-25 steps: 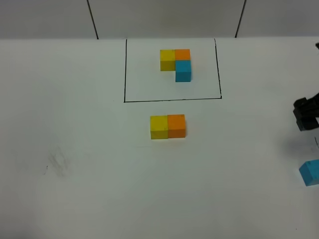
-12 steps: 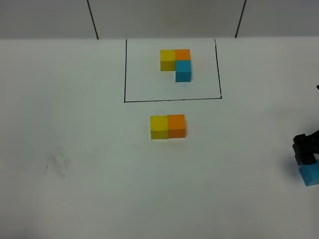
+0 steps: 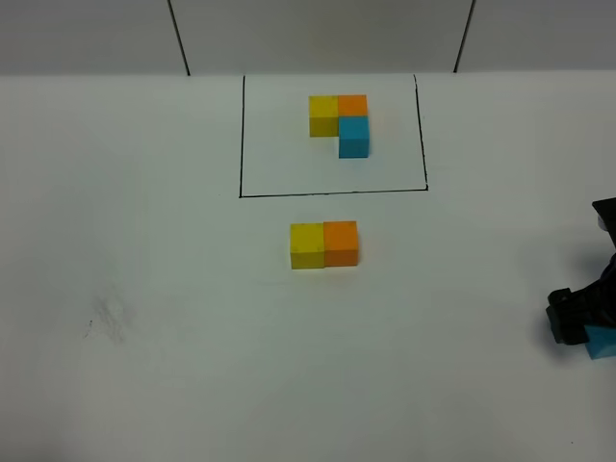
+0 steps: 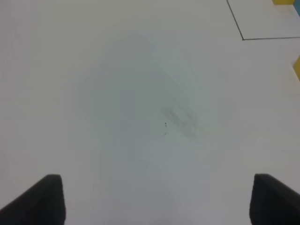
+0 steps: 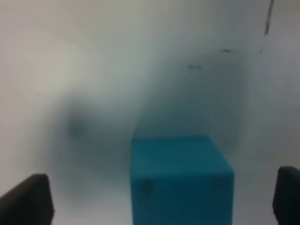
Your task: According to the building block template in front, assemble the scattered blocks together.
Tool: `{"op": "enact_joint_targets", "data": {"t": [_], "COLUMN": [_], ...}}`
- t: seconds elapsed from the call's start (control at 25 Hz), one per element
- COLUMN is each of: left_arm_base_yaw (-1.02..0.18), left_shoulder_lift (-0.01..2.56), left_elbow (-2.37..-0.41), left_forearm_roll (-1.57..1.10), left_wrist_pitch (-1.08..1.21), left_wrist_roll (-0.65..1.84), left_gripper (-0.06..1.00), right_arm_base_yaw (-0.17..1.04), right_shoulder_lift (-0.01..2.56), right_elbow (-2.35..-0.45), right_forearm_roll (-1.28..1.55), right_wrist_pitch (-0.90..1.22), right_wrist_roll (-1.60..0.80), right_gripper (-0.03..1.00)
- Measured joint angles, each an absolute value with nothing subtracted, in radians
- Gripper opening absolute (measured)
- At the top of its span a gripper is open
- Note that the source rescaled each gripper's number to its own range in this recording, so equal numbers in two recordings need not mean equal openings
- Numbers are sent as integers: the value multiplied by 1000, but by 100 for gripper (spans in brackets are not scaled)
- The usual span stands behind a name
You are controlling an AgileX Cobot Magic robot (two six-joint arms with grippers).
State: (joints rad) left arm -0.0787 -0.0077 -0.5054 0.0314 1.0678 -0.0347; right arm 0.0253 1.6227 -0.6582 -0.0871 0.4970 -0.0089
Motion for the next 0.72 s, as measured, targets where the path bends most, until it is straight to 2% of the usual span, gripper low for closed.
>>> {"op": "enact_joint_targets", "data": {"t": [0.2, 0.32, 0.36, 0.44, 0.52, 0.72], "left_arm_base_yaw": [-79, -79, -79, -79, -79, -79], "left_shoulder_lift": [-8, -8, -8, -8, -8, -8], "left_elbow": [-505, -505, -505, -505, -505, -505], "left_forearm_roll": [31, 31, 31, 31, 31, 31], "left_wrist_pitch": [1068, 1068, 1068, 1068, 1068, 1068], "left_wrist_roll": [-35, -35, -35, -35, -35, -37], "left_gripper": [68, 68, 68, 68, 68, 68], "right_arm_base_yaw": [-7, -19, -20, -20, -20, -18], "right_shoulder_lift": [1662, 1666, 1666, 1666, 1666, 1661], "right_elbow": [-658, -658, -658, -658, -658, -658], "right_forearm_roll": [-81, -81, -81, -81, -81, -80], "right_wrist_pitch": [489, 489, 489, 489, 491, 498], "right_wrist_roll": [-6, -6, -6, -6, -6, -8], "right_gripper": [90, 81, 74, 54, 25, 27]}}
